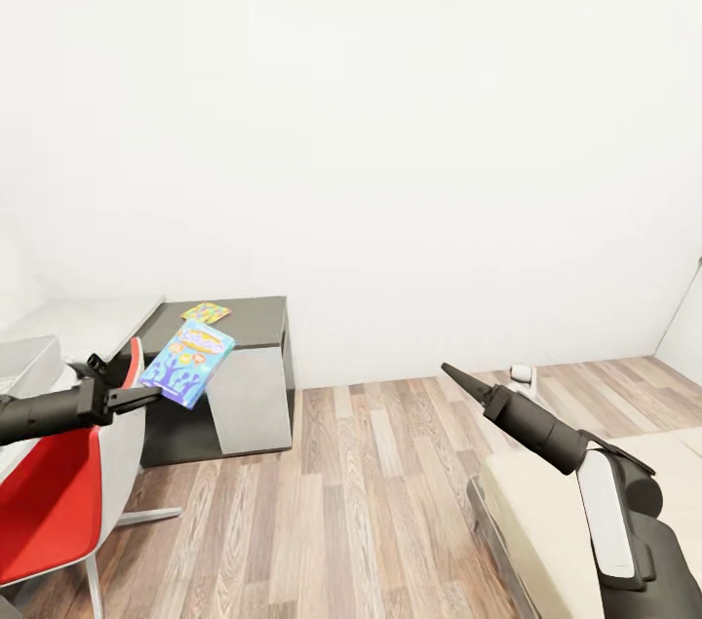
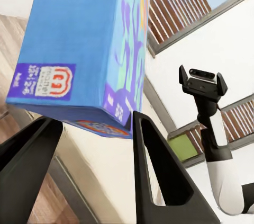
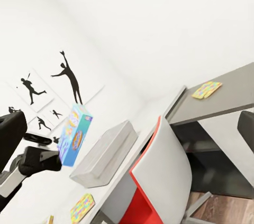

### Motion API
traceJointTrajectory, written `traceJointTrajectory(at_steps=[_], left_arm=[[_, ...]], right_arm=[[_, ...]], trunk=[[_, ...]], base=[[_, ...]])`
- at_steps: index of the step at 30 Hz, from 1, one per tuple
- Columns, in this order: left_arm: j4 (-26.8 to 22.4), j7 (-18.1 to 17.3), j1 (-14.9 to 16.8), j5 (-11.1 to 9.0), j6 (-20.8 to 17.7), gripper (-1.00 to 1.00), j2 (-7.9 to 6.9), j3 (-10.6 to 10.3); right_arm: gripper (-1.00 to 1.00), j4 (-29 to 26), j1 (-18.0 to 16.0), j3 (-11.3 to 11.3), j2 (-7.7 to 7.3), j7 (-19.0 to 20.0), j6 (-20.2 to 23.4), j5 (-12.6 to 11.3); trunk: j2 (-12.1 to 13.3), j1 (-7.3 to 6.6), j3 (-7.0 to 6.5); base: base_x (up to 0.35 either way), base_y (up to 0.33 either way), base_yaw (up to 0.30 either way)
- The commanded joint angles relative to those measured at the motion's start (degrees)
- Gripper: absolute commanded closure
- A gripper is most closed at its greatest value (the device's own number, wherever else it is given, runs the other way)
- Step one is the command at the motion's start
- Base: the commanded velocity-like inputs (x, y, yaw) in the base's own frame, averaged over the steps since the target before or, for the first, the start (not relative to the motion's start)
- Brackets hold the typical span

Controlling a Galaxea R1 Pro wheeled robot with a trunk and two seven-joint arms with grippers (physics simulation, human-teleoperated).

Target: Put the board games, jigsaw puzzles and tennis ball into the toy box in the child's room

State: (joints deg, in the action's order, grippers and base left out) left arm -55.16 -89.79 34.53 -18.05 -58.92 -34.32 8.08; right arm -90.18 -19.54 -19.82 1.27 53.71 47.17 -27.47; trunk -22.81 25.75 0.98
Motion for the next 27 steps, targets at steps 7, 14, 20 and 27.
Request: traceJointTrajectory(at_steps=[7,14,20,27], left_arm=[[0.41,-0.21,-0.11,-0.04,-0.58,1.0,-1.22,2.37],[0.65,-0.21,-0.41,-0.04,-0.58,1.0,-1.36,6.94],[0.66,-0.21,-0.42,-0.05,-0.58,1.0,-1.29,7.14],[0.66,-0.21,-0.42,-0.13,-0.58,1.0,-1.23,7.16]], right_arm=[[-1.0,0.01,-0.06,-0.29,-0.04,0.12,0.37,-0.06],[-1.0,0.03,-0.06,-0.31,-0.04,0.16,0.38,-0.13],[-1.0,0.01,-0.06,-0.31,0.0,-0.11,0.3,-0.02],[-1.0,0.01,-0.06,-0.24,0.05,-0.34,0.22,0.04]], trunk=[[-0.11,0.03,0.1],[-0.11,0.03,0.1],[-0.11,0.03,0.1],[-0.11,0.03,0.1]], base=[[0.0,0.0,0.0],[0.0,0.0,0.0],[0.0,0.0,0.0],[0.0,0.0,0.174]])
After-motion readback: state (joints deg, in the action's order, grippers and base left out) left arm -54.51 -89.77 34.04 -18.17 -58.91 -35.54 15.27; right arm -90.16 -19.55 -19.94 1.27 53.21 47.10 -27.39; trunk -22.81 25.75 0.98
